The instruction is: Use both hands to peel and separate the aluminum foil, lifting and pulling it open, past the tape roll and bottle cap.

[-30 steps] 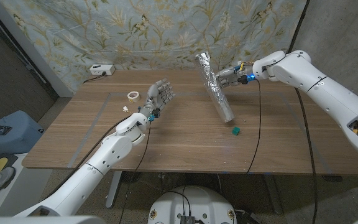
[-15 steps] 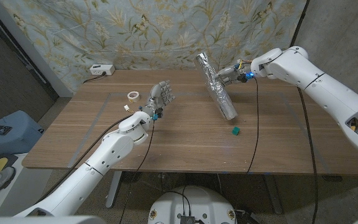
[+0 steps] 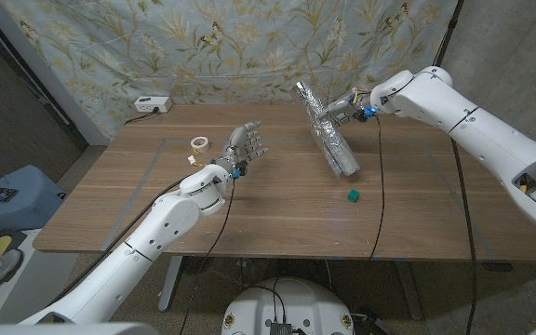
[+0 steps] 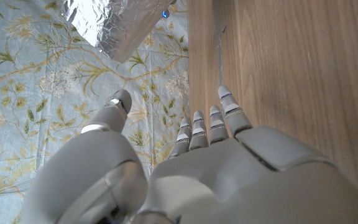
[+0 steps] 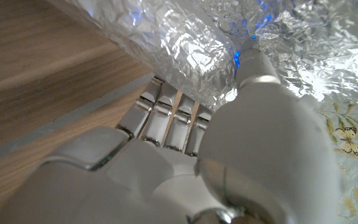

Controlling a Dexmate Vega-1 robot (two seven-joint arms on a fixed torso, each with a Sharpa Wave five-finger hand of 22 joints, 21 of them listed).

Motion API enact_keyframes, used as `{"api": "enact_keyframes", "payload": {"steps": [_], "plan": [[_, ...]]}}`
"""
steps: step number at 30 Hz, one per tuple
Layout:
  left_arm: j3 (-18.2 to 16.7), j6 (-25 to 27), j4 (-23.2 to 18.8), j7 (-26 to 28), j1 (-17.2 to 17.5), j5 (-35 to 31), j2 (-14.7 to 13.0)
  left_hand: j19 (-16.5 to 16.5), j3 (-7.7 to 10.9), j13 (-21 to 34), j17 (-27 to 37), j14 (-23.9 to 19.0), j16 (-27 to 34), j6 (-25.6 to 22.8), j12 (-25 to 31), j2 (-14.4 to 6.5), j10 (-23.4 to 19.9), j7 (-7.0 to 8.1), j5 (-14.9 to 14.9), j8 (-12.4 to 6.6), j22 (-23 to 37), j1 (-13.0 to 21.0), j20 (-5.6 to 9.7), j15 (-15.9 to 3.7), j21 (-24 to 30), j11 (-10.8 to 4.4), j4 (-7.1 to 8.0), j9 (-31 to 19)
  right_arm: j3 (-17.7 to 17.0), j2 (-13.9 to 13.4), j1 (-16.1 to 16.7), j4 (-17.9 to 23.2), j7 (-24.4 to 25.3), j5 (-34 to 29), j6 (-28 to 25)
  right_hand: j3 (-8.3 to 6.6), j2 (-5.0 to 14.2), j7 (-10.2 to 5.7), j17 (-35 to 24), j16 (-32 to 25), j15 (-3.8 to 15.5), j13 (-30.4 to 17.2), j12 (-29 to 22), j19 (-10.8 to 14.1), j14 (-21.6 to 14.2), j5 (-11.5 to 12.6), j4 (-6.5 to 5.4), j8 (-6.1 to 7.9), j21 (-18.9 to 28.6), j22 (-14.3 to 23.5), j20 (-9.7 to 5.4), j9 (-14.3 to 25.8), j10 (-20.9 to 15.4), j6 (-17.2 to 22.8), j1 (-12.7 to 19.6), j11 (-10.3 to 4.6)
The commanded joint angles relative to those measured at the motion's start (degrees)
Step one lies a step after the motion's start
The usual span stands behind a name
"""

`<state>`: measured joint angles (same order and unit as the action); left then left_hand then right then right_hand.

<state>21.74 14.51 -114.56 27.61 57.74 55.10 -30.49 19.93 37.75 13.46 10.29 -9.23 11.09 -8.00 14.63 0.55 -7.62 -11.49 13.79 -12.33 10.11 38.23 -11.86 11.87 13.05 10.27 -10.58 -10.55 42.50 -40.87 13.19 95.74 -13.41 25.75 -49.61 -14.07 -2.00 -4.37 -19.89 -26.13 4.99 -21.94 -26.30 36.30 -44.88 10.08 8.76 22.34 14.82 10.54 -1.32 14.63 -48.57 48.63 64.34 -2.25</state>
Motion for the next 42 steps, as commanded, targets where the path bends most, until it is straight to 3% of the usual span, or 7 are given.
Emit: {"api": "enact_keyframes", "payload": {"steps": [1, 10, 19, 23, 28, 31, 42], "plan": [[0.9, 2.0, -1.4, 1.6, -1.0, 0.6, -0.3, 1.4, -0.72, 0.5, 0.2, -1.0, 0.2, -1.5, 0.6, 0.8, -0.7, -0.43, 0.2, -0.49, 0.3, 2.9, -0.07, 0.26, 0.4, 0.56, 0.05, -0.4, 2.2, 1.5, -1.7, 0.3, 2.2, -2.7, -3.6, -0.63, 4.17, 3.16, -0.1, 0.0, 3.36, -0.2, -0.5, 0.5, -0.5, 0.2, 0.03, 0.16, 0.4, 0.1, -0.03, 0.2, -0.3, 3.3, 1.4, 0.27], [2.9, 4.0, -0.4, 1.1, -3.0, 0.1, -0.4, 1.8, -1.66, 0.9, 0.3, -1.7, 0.1, -1.9, 0.8, 1.7, -0.4, -0.64, 0.1, -0.51, 0.4, 5.3, -0.19, 0.29, 0.2, 1.02, 0.12, -0.7, 5.6, 3.6, -4.6, -1.0, 2.8, -5.4, -6.7, -0.74, 4.52, 3.33, -0.3, -0.2, 3.34, -0.2, -0.6, 0.5, -0.7, 0.2, 0.05, 0.11, 0.4, 0.2, 0.02, 0.4, -0.4, 3.3, 1.6, 0.30], [4.4, 5.9, 0.7, -0.3, -4.4, 0.7, -0.1, 1.9, -4.72, 2.5, 0.6, -1.6, -0.3, 0.8, 1.7, 2.2, 1.4, -0.74, -0.2, 0.63, 0.6, 12.2, -0.24, 0.49, -0.4, 1.78, 0.83, -1.1, 9.3, 5.1, -7.8, -2.4, 2.0, -7.9, -8.9, -0.80, 4.72, 3.50, -0.3, -0.1, 3.19, -0.3, -0.7, 0.7, -0.9, 0.2, -0.02, 0.05, 0.5, 0.2, 0.10, 0.5, -0.5, 3.4, 1.5, 0.65], [5.1, 6.7, 0.9, 0.1, -5.1, 0.4, 0.1, 2.0, -8.24, 3.7, 0.7, -1.6, -0.2, 2.1, 2.8, 1.6, 2.0, -0.76, 0.1, 0.87, 0.7, 14.7, -0.24, 0.55, -0.5, 1.82, 1.40, -1.2, 10.5, 5.7, -8.7, -3.2, 1.3, -8.7, -9.0, -0.82, 4.75, 3.63, -0.2, 0.1, 3.13, -0.3, -0.8, 0.8, -1.0, 0.2, -0.09, 0.01, 0.5, 0.2, 0.16, 0.5, -0.4, 3.4, 1.4, 0.64], [6.0, 8.5, 1.4, 0.9, -6.4, 0.3, 0.7, 1.9, -19.08, 6.7, 0.7, -1.7, -0.3, 4.6, 6.8, -1.1, 4.3, -0.80, 2.0, 1.03, 0.9, 19.6, -0.23, 0.63, -0.4, 1.91, 1.93, -1.1, 11.5, 6.3, -9.6, -3.6, 0.6, -9.3, -9.3, -0.81, 4.78, 3.72, -0.2, 0.1, 3.05, -0.3, -0.8, 0.9, -1.1, 0.2, -0.12, -0.08, 0.6, 0.2, 0.20, 0.6, -0.5, 3.3, 1.3, 0.69], [6.7, 9.4, 2.1, 1.1, -7.4, 0.2, 1.4, 1.8, -22.00, 7.2, 0.7, -1.6, -0.3, 5.7, 7.9, -1.9, 5.6, -0.82, 2.5, 1.09, 0.9, 21.2, -0.23, 0.58, -0.3, 1.93, 2.03, -1.1, 11.8, 6.4, -9.9, -3.7, 0.4, -9.6, -9.1, -0.87, 4.77, 3.78, -0.1, 0.2, 3.06, -0.3, -0.8, 0.9, -1.3, 0.2, -0.06, -0.03, 0.6, 0.2, 0.25, 0.6, -0.5, 3.5, 1.3, 0.80], [8.7, 11.1, 4.3, 0.1, -10.7, 0.0, 4.1, 1.9, -24.89, 7.8, 0.8, -1.7, -0.2, 7.1, 9.4, -2.9, 6.7, -0.85, 3.9, 1.12, 1.1, 21.8, -0.21, 0.64, 0.0, 1.91, 2.26, -1.1, 12.4, 6.1, -10.5, -3.1, -0.6, -10.4, -9.2, -0.89, 5.01, 3.74, -0.2, 0.1, 3.11, -0.3, -1.0, 1.1, -1.5, 0.2, -0.15, -0.12, 0.6, 0.2, 0.27, 0.8, -0.7, 3.5, 1.2, 0.76]]}}
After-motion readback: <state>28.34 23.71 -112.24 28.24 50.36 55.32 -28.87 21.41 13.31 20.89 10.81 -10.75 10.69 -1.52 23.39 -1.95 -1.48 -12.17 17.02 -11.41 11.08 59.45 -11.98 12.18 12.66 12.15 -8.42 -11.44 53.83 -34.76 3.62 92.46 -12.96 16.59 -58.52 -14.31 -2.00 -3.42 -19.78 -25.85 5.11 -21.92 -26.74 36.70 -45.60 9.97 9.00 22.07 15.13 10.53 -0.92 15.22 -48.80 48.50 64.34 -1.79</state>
